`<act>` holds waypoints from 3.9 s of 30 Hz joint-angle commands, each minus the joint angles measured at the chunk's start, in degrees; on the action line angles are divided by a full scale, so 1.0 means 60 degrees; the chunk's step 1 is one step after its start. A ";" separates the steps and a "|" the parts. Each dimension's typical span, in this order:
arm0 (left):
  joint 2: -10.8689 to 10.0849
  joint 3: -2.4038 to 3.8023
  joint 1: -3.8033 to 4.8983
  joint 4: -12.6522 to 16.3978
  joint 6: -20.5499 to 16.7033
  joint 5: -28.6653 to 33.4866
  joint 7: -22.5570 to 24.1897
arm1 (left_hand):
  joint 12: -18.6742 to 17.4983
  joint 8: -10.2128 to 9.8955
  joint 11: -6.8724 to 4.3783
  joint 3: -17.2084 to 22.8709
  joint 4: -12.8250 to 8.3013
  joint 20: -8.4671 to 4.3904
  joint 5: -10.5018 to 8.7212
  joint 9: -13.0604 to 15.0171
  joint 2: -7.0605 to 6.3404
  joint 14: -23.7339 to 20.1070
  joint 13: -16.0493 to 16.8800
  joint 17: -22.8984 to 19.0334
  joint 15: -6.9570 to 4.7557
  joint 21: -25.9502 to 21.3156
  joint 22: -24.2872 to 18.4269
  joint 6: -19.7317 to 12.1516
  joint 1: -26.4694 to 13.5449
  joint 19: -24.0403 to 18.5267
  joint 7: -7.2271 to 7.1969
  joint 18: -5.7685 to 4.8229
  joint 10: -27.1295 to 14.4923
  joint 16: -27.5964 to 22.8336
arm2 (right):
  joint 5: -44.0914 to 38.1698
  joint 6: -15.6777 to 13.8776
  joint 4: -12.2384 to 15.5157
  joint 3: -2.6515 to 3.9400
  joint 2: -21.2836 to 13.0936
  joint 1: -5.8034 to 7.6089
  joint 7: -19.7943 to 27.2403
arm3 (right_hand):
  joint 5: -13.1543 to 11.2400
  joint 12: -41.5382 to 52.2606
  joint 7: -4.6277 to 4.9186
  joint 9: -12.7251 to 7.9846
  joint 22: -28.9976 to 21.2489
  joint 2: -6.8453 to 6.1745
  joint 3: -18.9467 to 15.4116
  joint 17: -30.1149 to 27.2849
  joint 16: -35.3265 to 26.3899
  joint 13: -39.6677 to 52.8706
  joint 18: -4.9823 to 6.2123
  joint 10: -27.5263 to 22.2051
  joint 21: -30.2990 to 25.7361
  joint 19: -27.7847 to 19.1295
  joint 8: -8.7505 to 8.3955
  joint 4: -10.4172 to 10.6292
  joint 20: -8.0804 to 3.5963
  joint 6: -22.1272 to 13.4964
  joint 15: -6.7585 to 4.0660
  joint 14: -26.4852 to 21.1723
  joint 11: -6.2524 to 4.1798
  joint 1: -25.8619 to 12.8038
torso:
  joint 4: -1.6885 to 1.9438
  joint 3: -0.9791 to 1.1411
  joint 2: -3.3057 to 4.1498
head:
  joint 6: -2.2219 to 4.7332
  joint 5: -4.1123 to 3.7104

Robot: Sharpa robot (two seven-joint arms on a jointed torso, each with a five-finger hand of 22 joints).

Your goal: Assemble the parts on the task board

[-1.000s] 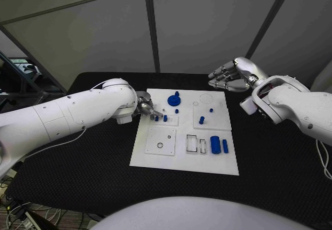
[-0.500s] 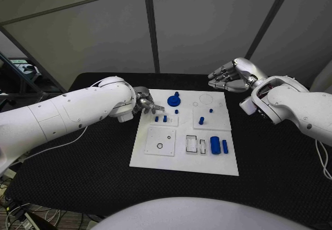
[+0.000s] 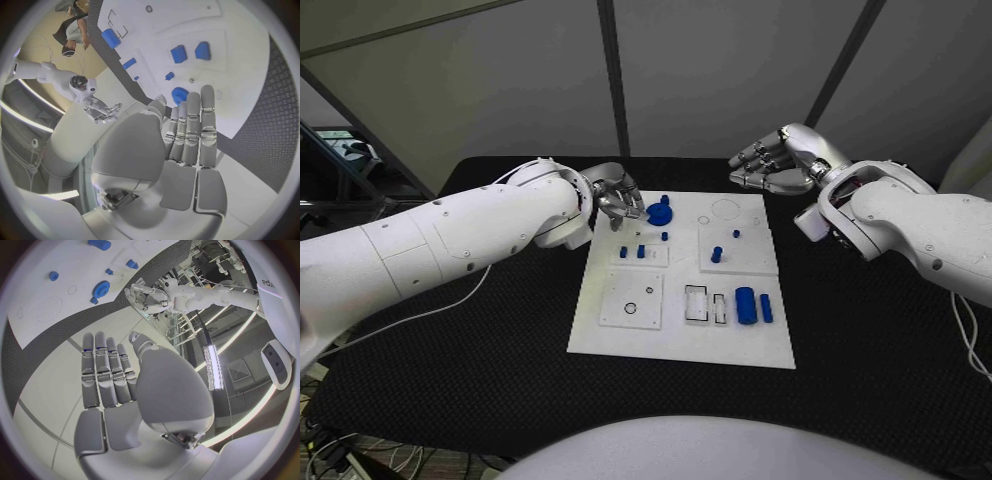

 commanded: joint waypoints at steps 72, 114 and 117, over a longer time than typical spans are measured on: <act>0.1940 -0.0425 -0.0196 -0.2054 0.1202 -0.3692 0.1883 | -0.3082 -0.1858 -0.0312 0.0932 -0.0483 -0.0422 0.0030 -0.2518 -0.0578 0.3398 -0.3249 0.2199 -0.0437 0.6452 0.4551 0.2157 0.0251 0.3415 -0.0354 -0.0994 0.2182 0.4832 | -0.0005 0.0093 0.0002 0.0006 0.0230 0.0016 0.0023 | 0.0072 -0.0021 0.0028 -0.0005 -0.0039 0.0037 -0.0030 -0.0026 -0.0051 -0.0003 0.0104 -0.0094 -0.0075 0.0062 -0.0019 -0.0030 0.0016 -0.0081 0.0075 -0.0019 0.0001 -0.0084 | -0.0005 0.0004 0.0016 | 0.0033 -0.0190; 0.1464 -0.0386 -0.0258 -0.1493 0.0277 -0.3658 0.2043 | -0.3992 -0.2314 -0.0232 0.2916 -0.1226 -0.0374 0.0021 -0.2817 -0.0887 0.3454 -0.3424 0.2027 -0.0375 0.6975 0.5059 0.2711 0.0101 0.3473 -0.0182 -0.1074 0.2963 0.5049 | -0.0005 0.0108 -0.0009 0.0007 0.0222 0.0015 0.0049 | 0.0078 -0.0019 0.0028 -0.0003 -0.0051 0.0053 -0.0024 -0.0032 -0.0050 -0.0003 0.0105 -0.0095 -0.0090 0.0073 -0.0015 -0.0035 0.0016 -0.0079 0.0075 -0.0019 0.0001 -0.0076 | -0.0003 0.0002 0.0001 | 0.0104 -0.0191; 0.1342 -0.0306 -0.0256 -0.1352 0.0231 -0.3657 0.2029 | -0.4004 -0.2321 -0.0231 0.2934 -0.1234 -0.0375 0.0020 -0.2820 -0.0896 0.3455 -0.3423 0.2031 -0.0374 0.6980 0.5065 0.2717 0.0086 0.3473 -0.0179 -0.1074 0.2971 0.5054 | -0.0005 0.0108 -0.0023 0.0007 0.0219 0.0015 0.0052 | 0.0078 -0.0019 0.0028 -0.0003 -0.0051 0.0053 -0.0024 -0.0032 -0.0050 -0.0003 0.0105 -0.0095 -0.0090 0.0073 -0.0015 -0.0035 0.0016 -0.0079 0.0075 -0.0019 0.0001 -0.0076 | -0.0004 0.0005 0.0002 | 0.0125 -0.0180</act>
